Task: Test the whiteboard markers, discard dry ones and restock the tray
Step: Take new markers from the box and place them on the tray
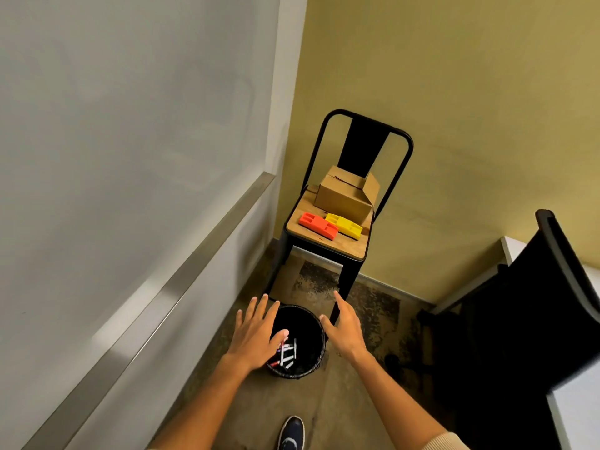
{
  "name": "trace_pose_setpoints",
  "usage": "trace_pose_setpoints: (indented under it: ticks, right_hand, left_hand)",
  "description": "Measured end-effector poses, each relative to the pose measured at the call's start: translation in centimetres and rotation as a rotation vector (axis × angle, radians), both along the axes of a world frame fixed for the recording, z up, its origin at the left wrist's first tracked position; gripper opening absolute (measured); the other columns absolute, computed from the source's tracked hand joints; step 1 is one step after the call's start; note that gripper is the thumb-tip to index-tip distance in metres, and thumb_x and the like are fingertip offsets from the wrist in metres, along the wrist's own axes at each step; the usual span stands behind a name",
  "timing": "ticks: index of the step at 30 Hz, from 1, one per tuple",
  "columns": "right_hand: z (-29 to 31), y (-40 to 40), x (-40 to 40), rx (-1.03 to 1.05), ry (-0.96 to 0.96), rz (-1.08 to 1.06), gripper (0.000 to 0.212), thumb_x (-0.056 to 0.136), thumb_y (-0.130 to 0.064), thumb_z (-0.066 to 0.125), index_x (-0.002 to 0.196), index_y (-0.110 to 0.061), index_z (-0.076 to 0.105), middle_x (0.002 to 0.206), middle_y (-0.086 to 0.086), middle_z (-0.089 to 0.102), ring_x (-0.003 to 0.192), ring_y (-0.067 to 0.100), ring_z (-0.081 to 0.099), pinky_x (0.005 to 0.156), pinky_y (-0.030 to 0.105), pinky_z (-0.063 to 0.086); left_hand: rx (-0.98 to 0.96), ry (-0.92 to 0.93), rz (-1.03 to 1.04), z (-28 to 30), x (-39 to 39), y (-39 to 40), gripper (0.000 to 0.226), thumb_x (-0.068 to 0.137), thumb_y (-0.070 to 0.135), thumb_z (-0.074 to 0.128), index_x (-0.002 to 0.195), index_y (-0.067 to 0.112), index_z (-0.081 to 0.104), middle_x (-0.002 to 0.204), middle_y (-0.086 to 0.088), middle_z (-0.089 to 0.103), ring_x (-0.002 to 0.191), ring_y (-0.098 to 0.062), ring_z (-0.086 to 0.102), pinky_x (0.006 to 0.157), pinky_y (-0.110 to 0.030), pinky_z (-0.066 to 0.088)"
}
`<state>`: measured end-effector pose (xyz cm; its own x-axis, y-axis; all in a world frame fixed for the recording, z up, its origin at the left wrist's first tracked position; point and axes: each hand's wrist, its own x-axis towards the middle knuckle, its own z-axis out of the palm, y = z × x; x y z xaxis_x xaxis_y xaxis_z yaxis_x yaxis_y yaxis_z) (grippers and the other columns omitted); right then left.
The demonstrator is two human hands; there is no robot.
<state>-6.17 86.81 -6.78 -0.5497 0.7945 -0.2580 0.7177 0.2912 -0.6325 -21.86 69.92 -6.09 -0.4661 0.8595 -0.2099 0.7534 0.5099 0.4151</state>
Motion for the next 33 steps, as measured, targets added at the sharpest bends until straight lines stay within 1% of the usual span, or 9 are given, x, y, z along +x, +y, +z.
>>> trace_pose_setpoints:
  ticks: [7,15,19,23,26,30,33]
  right_hand:
    - [1.4,2.6,-0.4,0.020,0.008,-0.012,0.072,0.096,-0.043,0.058,0.157,-0.036,0.018,0.162,0.000,0.025,0.148,0.026,0.026,0.117,0.053,0.029]
    - [3.5,10.7,-4.4,0.106,0.097,0.011,0.071,0.097,-0.041,0.058,0.157,-0.031,0.022,0.162,0.000,0.025,0.148,0.023,0.025,0.119,0.047,0.029]
    - [3.8,17.7,-7.1,0.134,0.134,0.050,0.070,0.096,-0.040,0.059,0.156,-0.031,0.024,0.162,0.000,0.024,0.149,0.022,0.023,0.119,0.047,0.028]
    - [4.2,25.2,-9.7,0.128,0.159,0.097,0.071,0.096,-0.036,0.061,0.156,-0.028,0.024,0.163,0.003,0.022,0.150,0.023,0.019,0.121,0.041,0.023]
    - [4.3,30.0,-11.7,0.131,0.166,0.151,0.069,0.098,-0.032,0.059,0.157,-0.022,0.023,0.164,0.005,0.018,0.152,0.023,0.015,0.122,0.037,0.019]
    - [3.9,34.8,-14.5,0.143,0.147,0.294,0.064,0.103,-0.029,0.049,0.158,-0.016,0.019,0.167,0.007,0.010,0.154,0.023,0.008,0.122,0.031,0.012]
    - [3.0,37.3,-16.3,0.134,0.112,0.410,0.061,0.105,-0.021,0.042,0.158,-0.010,0.014,0.167,0.011,0.004,0.155,0.022,0.001,0.120,0.024,0.002]
  left_hand:
    - [0.016,0.009,-0.043,0.8,-1.7,3.1,0.068,0.099,0.054,0.037,0.155,0.025,0.011,0.164,-0.003,-0.002,0.150,-0.026,-0.007,0.120,-0.054,0.007]
    - [0.031,0.039,-0.079,2.0,-4.8,11.5,0.066,0.099,0.052,0.038,0.155,0.025,0.013,0.164,-0.002,-0.002,0.150,-0.026,-0.008,0.119,-0.053,0.006]
    - [0.021,0.054,-0.082,2.1,-6.3,18.8,0.065,0.100,0.051,0.037,0.155,0.025,0.014,0.164,-0.002,-0.001,0.150,-0.026,-0.007,0.119,-0.052,0.007]
    - [0.021,0.061,-0.065,2.3,-7.2,26.7,0.062,0.100,0.051,0.038,0.153,0.025,0.019,0.164,-0.003,0.005,0.150,-0.027,-0.002,0.119,-0.054,0.009]
    - [0.040,0.047,-0.071,2.6,-8.1,32.8,0.062,0.100,0.050,0.039,0.153,0.027,0.018,0.164,-0.001,0.006,0.151,-0.025,-0.004,0.121,-0.052,0.008]
    - [0.066,0.060,-0.028,3.2,-9.6,39.7,0.057,0.101,0.042,0.041,0.151,0.024,0.023,0.163,0.001,0.013,0.151,-0.021,0.001,0.121,-0.050,0.010]
    - [0.030,0.088,-0.001,3.6,-10.6,43.7,0.056,0.101,0.029,0.044,0.152,0.018,0.022,0.163,0.000,0.013,0.151,-0.019,0.000,0.122,-0.049,0.009]
